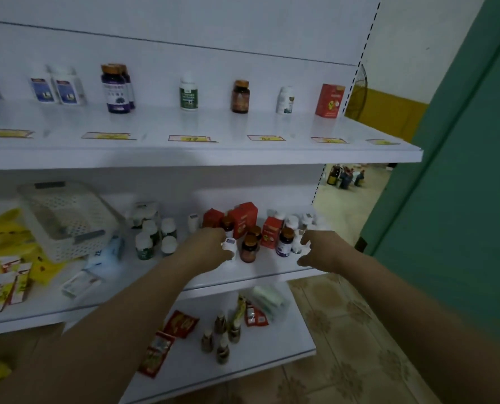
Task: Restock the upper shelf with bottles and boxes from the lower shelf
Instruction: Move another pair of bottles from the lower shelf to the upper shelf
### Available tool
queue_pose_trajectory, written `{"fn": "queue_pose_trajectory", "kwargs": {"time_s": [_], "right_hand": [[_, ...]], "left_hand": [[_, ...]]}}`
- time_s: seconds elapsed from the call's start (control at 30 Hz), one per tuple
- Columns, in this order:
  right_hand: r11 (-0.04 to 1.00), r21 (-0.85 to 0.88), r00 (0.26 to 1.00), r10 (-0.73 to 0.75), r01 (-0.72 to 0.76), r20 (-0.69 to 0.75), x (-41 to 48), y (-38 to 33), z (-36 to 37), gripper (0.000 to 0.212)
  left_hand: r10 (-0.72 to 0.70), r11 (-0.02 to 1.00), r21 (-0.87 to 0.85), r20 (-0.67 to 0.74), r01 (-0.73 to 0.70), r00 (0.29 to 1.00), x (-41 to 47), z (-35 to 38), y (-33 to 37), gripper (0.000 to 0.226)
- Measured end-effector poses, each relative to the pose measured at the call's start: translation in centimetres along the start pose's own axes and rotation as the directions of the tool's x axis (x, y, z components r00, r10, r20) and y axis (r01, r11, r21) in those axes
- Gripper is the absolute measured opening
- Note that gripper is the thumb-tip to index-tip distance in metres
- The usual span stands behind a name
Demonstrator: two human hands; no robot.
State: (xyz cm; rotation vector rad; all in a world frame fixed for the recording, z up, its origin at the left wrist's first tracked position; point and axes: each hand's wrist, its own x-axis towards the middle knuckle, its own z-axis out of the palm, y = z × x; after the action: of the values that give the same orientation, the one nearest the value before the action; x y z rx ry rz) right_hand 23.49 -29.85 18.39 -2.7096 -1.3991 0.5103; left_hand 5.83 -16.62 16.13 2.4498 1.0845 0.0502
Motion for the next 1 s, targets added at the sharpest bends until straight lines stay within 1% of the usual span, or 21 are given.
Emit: {"fn": "queue_pose_trajectory", "kwargs": {"time_s": [0.1, 0.27, 0.4, 0.53, 0.67, 0.7, 0.77, 0.8, 0.87, 0.9, 0.97, 1.0], "right_hand": [[1.0, 0.031, 1.0, -0.004, 0.004, 0.021, 2.7, 1.1, 2.7, 0.048], [0.998, 0.056, 0.997, -0.014, 0.01, 0.071, 7.6, 3.5, 5.9, 0.055], [0.998, 0.066, 0.997, -0.02, 0.015, 0.08, 12.0, 6.5, 7.1, 0.055], [0.997, 0.081, 0.996, -0.028, 0.022, 0.084, 17.0, 9.0, 7.7, 0.057], [0.992, 0.1, 0.997, -0.078, 0.076, 0.021, 21.4, 10.2, 9.1, 0.054], [0.991, 0.109, 0.997, -0.081, 0.08, -0.004, 22.3, 10.3, 9.5, 0.053], [0.986, 0.145, 0.996, -0.072, 0.078, -0.051, 23.9, 10.4, 10.2, 0.054], [0.985, 0.145, 0.994, -0.079, 0.09, -0.079, 24.8, 10.4, 10.3, 0.054], [0.985, 0.105, 0.982, -0.123, 0.138, -0.141, 26.5, 10.2, 10.4, 0.046], [0.983, 0.083, 0.976, -0.149, 0.163, -0.158, 27.2, 10.0, 10.5, 0.041], [0.981, 0.054, 0.972, -0.178, 0.188, -0.152, 28.6, 9.7, 10.6, 0.037], [0.98, 0.057, 0.975, -0.181, 0.189, -0.127, 29.1, 9.6, 10.8, 0.036]], "left_hand": [[-0.029, 0.999, -0.015, 0.075, 0.03, 0.997, 2.2, 2.6, -0.9, 0.04], [-0.091, 0.994, -0.044, 0.157, 0.099, 0.983, 6.4, 6.7, -0.6, 0.05], [-0.137, 0.986, -0.074, 0.166, 0.151, 0.977, 9.7, 9.6, 0.2, 0.052], [-0.236, 0.959, -0.114, 0.181, 0.259, 0.955, 13.1, 12.3, 0.6, 0.055], [-0.292, 0.943, -0.115, 0.157, 0.311, 0.943, 16.1, 14.5, 1.2, 0.056], [-0.289, 0.944, -0.122, 0.135, 0.306, 0.948, 17.0, 15.1, 1.2, 0.049], [-0.298, 0.941, -0.145, 0.074, 0.306, 0.952, 18.9, 15.8, 1.2, 0.029], [-0.314, 0.936, -0.155, 0.038, 0.316, 0.949, 19.9, 16.0, 1.1, 0.031], [-0.334, 0.932, -0.154, -0.013, 0.329, 0.942, 21.6, 16.3, 1.2, 0.049], [-0.335, 0.936, -0.124, -0.039, 0.328, 0.941, 22.5, 16.5, 1.2, 0.054], [-0.338, 0.941, -0.014, -0.046, 0.338, 0.94, 24.1, 17.0, 1.0, 0.056], [-0.348, 0.937, 0.004, -0.048, 0.348, 0.936, 24.8, 17.4, 0.8, 0.058]]}}
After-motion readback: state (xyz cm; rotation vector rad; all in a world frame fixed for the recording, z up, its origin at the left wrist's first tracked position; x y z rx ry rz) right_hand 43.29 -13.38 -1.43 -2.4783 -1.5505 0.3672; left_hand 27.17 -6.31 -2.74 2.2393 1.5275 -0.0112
